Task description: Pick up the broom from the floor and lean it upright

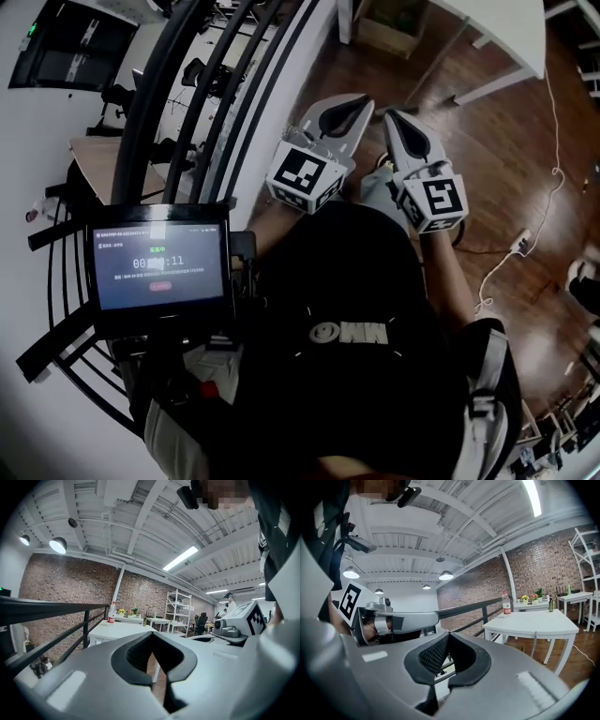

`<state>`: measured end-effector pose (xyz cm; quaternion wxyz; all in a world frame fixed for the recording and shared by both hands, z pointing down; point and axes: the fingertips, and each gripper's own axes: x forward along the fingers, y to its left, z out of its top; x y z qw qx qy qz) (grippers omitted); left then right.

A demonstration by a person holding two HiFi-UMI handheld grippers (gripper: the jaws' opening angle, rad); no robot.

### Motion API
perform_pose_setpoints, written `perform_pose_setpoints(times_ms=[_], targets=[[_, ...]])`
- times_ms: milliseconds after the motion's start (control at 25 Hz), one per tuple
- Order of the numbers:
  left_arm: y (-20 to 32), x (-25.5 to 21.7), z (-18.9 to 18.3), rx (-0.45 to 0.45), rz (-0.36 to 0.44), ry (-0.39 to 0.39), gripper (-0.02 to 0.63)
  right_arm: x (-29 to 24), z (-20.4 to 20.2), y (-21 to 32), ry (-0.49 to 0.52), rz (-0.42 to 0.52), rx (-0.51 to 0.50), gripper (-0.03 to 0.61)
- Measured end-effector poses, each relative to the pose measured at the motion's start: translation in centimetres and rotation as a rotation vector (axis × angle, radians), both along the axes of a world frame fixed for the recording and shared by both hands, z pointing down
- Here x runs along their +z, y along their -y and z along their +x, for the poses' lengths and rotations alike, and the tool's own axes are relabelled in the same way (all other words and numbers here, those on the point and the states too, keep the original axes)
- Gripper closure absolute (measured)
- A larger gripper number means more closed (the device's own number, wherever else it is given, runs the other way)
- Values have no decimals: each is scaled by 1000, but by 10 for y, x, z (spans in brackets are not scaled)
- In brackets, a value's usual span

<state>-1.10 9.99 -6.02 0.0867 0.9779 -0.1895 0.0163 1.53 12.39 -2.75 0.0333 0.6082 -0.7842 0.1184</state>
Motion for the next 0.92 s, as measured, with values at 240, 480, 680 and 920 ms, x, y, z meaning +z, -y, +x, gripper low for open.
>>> perform_pose_setpoints(times_ms=[240,480,680,920], targets=[[-3,-3,6,13,-5,-11,595,-8,3,-3,8,12,6,575],[-3,2,6,6,-1,-12,595,-5,0,-2,-14,18,-8,575],[2,6,4,-7,9,-4,595,-1,-5,2,-19,24,-22,575],[5,5,3,-11,14,1,595,-7,-7,8,-3,38,-21,575]])
